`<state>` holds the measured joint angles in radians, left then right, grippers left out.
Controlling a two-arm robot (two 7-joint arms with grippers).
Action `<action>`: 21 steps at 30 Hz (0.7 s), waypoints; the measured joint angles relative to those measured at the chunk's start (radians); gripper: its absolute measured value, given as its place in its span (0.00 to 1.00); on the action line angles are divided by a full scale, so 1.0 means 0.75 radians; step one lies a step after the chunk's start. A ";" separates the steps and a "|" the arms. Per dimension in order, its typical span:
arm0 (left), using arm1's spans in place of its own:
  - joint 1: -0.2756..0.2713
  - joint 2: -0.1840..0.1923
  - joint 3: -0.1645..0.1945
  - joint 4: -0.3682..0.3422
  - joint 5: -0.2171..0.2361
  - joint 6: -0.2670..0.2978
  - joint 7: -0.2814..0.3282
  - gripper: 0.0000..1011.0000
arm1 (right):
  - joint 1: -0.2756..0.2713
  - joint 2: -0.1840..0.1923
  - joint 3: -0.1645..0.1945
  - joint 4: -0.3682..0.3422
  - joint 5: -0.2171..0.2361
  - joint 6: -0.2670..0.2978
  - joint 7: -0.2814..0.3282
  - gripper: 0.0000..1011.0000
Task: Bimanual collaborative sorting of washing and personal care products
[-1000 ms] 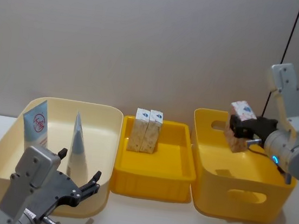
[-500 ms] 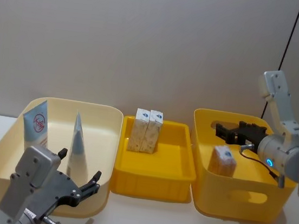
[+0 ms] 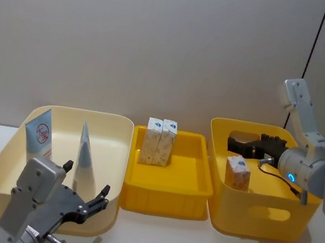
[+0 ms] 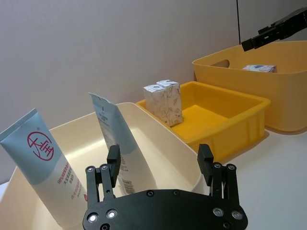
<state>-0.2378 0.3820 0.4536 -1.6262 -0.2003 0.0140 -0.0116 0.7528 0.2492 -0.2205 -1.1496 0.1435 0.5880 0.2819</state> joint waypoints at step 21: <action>-0.100 -0.025 -0.009 0.059 -0.010 0.019 -0.086 0.99 | 0.004 -0.002 0.000 0.012 0.004 0.001 0.011 0.99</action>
<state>-0.3132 0.3631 0.4466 -1.5818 -0.2079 0.0281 -0.0757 0.7561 0.2481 -0.2208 -1.1405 0.1467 0.5887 0.2903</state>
